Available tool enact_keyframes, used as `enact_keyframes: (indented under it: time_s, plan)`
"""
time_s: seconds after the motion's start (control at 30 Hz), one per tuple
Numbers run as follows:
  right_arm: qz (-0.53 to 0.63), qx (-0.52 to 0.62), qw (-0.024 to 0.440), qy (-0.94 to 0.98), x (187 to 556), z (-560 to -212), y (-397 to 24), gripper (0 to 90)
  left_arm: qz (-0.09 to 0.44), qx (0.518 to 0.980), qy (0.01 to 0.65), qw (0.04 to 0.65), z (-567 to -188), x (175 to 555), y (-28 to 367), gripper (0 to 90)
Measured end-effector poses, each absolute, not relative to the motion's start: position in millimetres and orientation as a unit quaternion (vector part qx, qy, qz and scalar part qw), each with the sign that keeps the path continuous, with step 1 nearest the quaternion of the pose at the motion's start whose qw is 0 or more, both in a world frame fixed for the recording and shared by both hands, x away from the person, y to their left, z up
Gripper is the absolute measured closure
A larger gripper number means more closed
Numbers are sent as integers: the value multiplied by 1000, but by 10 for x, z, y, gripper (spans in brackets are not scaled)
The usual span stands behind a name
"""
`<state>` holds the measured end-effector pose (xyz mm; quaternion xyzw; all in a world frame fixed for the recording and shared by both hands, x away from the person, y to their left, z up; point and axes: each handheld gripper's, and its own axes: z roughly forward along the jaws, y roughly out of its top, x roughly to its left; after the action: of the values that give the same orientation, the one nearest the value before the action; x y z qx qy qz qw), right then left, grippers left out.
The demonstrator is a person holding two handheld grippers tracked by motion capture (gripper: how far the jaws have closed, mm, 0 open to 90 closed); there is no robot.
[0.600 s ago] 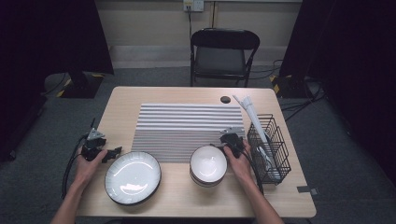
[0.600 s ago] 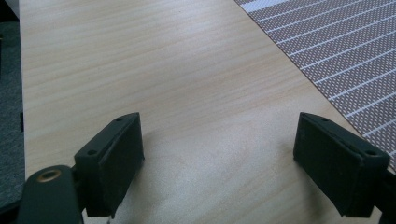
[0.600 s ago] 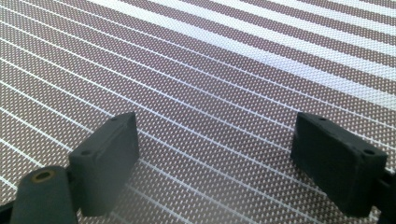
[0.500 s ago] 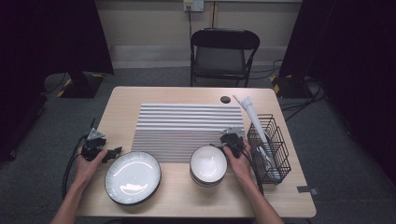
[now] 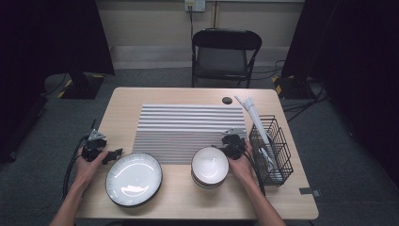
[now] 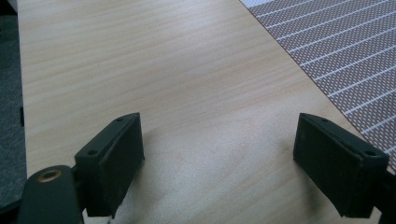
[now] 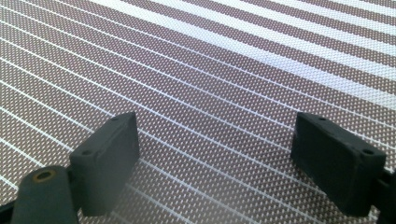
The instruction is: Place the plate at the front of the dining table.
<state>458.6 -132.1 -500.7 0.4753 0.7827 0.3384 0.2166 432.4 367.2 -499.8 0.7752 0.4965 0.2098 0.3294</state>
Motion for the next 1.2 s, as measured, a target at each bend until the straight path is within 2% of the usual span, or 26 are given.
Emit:
enact_keyframes:
  time_s: [0.27,0.53,0.73,0.9,1.2]
  plan:
    - [341,473,198,788,4586,-4963,-1339,210,210,777,494,328,-4960,4307,3659,206]
    - [342,463,190,795,4578,-4909,-1330,270,207,734,524,379,-4813,4272,3775,216]
    - [350,472,180,789,4629,-4748,-1391,264,198,764,491,368,-4677,4227,3702,213]
    - [362,470,187,783,4649,-4604,-1366,279,194,752,482,405,-4532,4163,3624,211]
    - [388,457,187,779,4689,-4341,-1329,314,174,758,458,431,-4374,4050,3588,210]
